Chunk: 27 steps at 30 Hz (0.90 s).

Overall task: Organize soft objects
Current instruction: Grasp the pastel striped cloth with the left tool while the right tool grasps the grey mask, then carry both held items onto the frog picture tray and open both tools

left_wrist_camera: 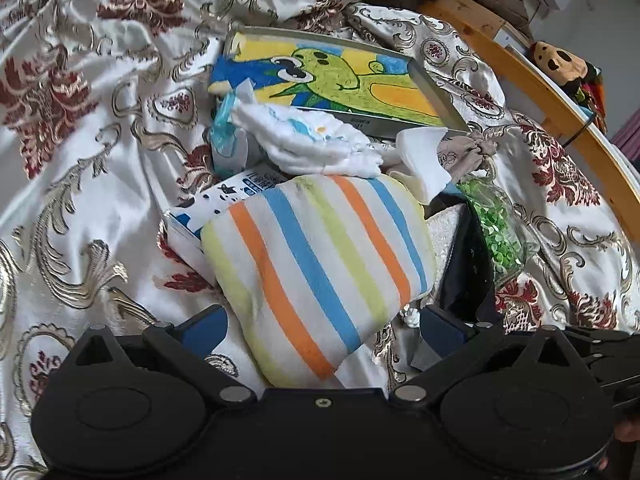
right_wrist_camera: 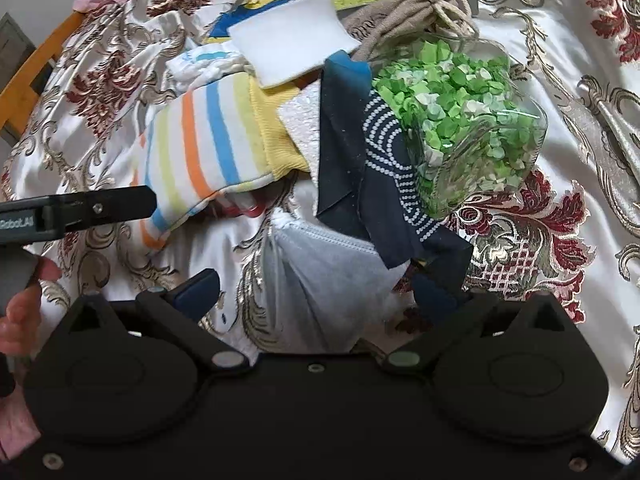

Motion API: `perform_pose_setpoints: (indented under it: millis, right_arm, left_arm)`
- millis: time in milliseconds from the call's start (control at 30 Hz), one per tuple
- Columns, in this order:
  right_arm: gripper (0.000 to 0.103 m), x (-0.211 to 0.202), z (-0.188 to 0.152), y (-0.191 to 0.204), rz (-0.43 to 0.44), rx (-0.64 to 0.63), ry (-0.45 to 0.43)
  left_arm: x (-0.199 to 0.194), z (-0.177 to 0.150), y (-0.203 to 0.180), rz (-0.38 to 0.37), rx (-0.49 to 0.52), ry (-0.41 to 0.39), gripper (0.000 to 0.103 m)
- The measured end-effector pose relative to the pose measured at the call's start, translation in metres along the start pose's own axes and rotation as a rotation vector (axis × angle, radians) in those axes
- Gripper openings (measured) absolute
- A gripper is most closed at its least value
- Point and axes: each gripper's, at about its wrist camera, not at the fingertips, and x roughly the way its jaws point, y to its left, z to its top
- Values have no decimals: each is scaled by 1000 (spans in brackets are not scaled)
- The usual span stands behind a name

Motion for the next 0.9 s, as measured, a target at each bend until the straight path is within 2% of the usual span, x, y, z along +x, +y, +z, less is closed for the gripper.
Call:
perform_pose_setpoints:
  millis: [100,167,400,600,700,833,900]
  right_arm:
    - [91,8,3,-5,-9,20,11]
    - [80,14,4,-9,-12,35,14]
    - [68,24,3,-17,-13,71,21]
    - [55,26,0,-21,-13,64,27]
    - [47,24,-1,-16,-14,48,32]
    - [29,25,-4,-11,-15,29,42]
    - [25,25,-5,-9,-12,23,43]
  left_arm:
    - [7,3,4,-17,-30,17,101]
    - [10,4,6,-33,-50,29,98]
    - [15,3,18,-87,-143,54,76]
    - [18,0,19,-115,-148,58,53]
    - [19,-2,19,-121,-148,60,41]
    - [21,-4,22,-131,-159,56,26]
    - [21,-5,23,-137,-162,56,19]
